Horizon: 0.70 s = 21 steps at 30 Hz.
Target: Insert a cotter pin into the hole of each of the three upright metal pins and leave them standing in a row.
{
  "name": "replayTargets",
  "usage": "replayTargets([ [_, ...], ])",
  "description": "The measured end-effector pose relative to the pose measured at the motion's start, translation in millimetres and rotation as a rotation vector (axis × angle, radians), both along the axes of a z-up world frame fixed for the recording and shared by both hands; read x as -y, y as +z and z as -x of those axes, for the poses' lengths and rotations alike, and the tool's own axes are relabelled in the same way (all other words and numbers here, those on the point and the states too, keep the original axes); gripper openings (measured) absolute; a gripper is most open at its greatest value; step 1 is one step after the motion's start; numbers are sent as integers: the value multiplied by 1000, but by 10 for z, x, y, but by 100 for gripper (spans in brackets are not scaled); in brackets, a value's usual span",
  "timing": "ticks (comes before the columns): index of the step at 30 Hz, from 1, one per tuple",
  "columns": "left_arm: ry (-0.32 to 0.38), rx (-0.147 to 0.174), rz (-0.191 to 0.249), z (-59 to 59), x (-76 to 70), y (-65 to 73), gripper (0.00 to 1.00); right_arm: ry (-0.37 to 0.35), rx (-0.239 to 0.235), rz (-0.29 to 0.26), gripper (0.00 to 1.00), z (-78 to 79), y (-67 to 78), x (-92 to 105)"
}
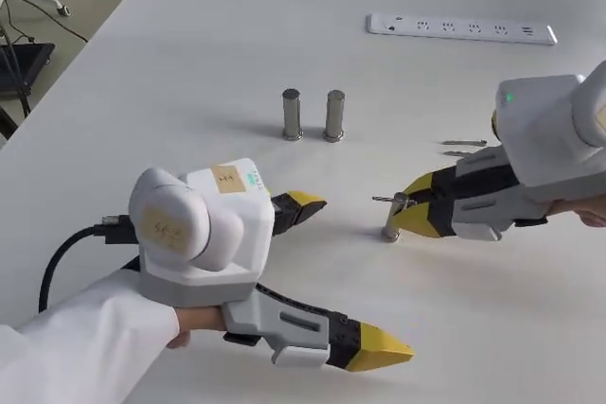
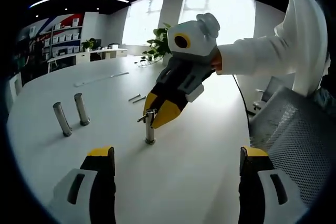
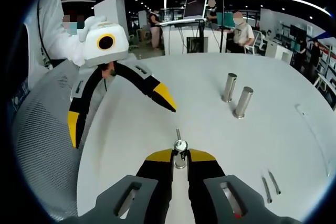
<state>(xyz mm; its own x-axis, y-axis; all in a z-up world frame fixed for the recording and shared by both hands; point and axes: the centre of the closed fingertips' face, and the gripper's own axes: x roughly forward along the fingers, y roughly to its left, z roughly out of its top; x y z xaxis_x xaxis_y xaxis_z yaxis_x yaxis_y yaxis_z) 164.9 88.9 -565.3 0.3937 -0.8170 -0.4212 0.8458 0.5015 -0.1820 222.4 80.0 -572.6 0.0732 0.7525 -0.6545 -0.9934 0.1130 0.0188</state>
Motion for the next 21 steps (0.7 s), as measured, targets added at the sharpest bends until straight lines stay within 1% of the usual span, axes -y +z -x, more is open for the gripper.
replayTargets([
  [1, 8, 1, 6, -16, -18, 14, 99, 9, 15, 1, 4, -28, 14, -9],
  [3, 19, -3, 11, -40, -46, 20, 99, 14, 29, -8, 4, -72, 44, -24],
  [8, 44, -5, 2, -82, -102, 3, 99, 15, 60, -13, 4, -245, 90, -55],
  [11, 55, -15, 2, -93, -126, -5, 99, 14, 57, -20, 4, -313, 88, -78],
  [13, 61, -17, 1, -98, -135, -7, 99, 17, 61, -5, 4, -344, 59, -71],
  [15, 63, -18, -3, -98, -142, -4, 99, 17, 59, 4, 4, -361, 39, -63],
  [17, 65, -16, -1, -97, -143, 6, 99, 7, 45, -1, 4, -383, 29, -56],
  [20, 64, -14, -3, -95, -142, 8, 99, 9, 47, -2, 4, -397, 26, -56],
  [21, 64, -19, -5, -92, -144, -2, 99, 10, 43, -3, 4, -402, 22, -61],
])
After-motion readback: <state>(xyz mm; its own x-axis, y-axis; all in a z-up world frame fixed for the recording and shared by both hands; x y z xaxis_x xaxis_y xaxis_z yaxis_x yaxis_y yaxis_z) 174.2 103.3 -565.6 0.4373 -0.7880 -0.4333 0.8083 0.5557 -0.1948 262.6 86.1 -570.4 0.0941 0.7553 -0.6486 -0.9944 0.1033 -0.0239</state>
